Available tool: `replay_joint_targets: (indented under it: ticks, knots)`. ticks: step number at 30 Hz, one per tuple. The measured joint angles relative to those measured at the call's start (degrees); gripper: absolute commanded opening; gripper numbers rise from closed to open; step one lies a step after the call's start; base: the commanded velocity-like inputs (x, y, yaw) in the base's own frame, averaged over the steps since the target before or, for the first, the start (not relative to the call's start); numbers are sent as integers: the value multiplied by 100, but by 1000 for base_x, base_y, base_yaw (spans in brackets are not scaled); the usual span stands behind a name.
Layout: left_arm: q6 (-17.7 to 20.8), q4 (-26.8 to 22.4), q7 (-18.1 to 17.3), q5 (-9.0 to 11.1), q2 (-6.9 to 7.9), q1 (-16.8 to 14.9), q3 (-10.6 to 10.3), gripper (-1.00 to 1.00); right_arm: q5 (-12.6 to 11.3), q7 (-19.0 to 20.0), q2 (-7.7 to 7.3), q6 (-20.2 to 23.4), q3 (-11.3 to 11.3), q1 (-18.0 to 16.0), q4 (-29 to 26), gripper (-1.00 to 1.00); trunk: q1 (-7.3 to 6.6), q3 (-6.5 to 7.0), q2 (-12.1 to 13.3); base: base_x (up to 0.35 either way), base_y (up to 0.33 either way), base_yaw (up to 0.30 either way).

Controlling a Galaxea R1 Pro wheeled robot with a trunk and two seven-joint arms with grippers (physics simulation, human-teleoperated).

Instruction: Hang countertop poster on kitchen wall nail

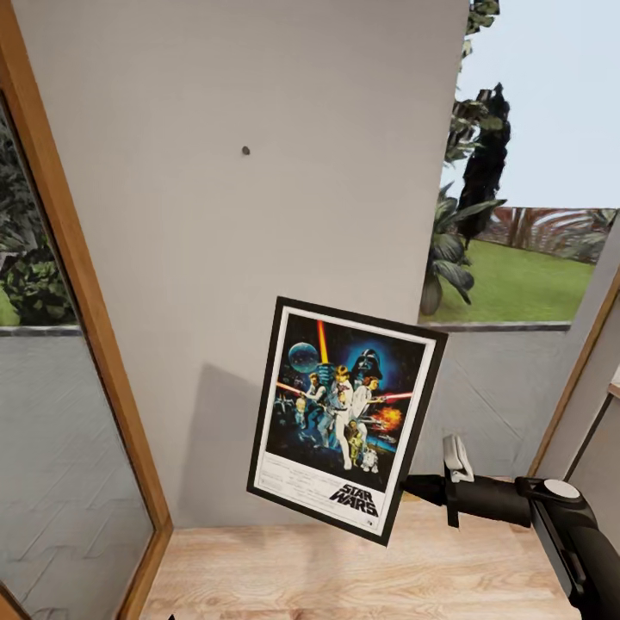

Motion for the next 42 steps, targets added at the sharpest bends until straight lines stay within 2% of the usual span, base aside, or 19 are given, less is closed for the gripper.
replay_joint_targets:
  ticks: [3, 7, 8, 11, 14, 16, 17, 18, 21, 22, 24, 25, 28, 29, 36, 42]
  knots:
    - [2, 8, 3, 1, 6, 0, 1, 100, -2, 0, 0, 38, -1, 0, -83, -100, 0, 0, 0, 1, 0, 0]
    - [3, 17, 2, -2, 36, 0, 0, 100, 0, -5, 6, 654, 3, -12, -680, -100, 0, 0, 0, 0, 0, 0]
    - [3, 18, -1, -1, 42, 0, 1, 100, -3, -5, 9, 989, 12, -44, -941, -100, 0, 1, 0, 0, 0, 0]
    - [3, 19, -3, 1, 46, 0, 0, 100, -5, -6, 10, 1389, 21, -176, -1170, -100, 0, 0, 0, 0, 0, 0]
    - [3, 20, -4, 1, 47, 0, 0, 100, -6, -3, 12, 1600, 63, -359, -1220, -100, 0, 0, 0, 0, 0, 0]
    - [3, 20, -4, 1, 48, 0, -1, 100, 5, 1, 5, 1947, 279, -678, -1259, -100, 0, 1, 0, 0, 0, 0]
    - [3, 20, -4, 0, 48, 0, -1, 100, 12, 1, 4, 2011, 314, -773, -1261, -100, 0, 0, 0, 0, 0, 0]
    - [3, 17, -4, -5, 48, 0, -1, 100, 29, 7, -2, 2298, 419, -1196, -1269, -100, 0, 1, 1, 0, 0, 0]
    - [3, 13, -6, -6, 48, 0, 0, 100, 37, 9, -8, 2608, 652, -1666, -1266, -100, 0, 1, 0, 0, 0, 0]
    - [4, 12, -10, -5, 48, -1, -2, 100, 51, 9, -9, 2947, 1098, -2218, -1248, -100, 1, 2, 3, 0, 0, 0]
    - [3, 10, -12, -1, 50, 0, 0, 100, 68, -1, -1, 3153, 1229, -2623, -1223, -100, 0, 1, 0, 0, 0, 0]
    - [4, 10, -13, 1, 54, -1, -1, 100, 77, -10, 8, 3447, 1490, -2974, -1207, -100, 1, 2, 1, 0, 0, 0]
    - [4, 5, -13, 1, 55, 0, 0, 100, 152, -28, 10, 3647, 1839, -3498, -1067, -100, 0, 1, 0, 0, 0, 0]
    - [4, 4, -13, 2, 56, 0, -1, 100, 185, -31, 5, 3700, 1948, -3812, -850, -100, 0, 2, 1, 0, 0, 0]
    - [3, 3, -13, 2, 57, 0, 0, 100, 196, -31, -4, 3742, 2020, -4272, -587, -100, 0, 1, 0, 0, 0, 0]
    - [3, 2, -13, 2, 57, 0, 0, 100, 197, -25, -9, 3745, 2017, -4322, -577, -100, 0, 0, 0, 0, 0, 0]
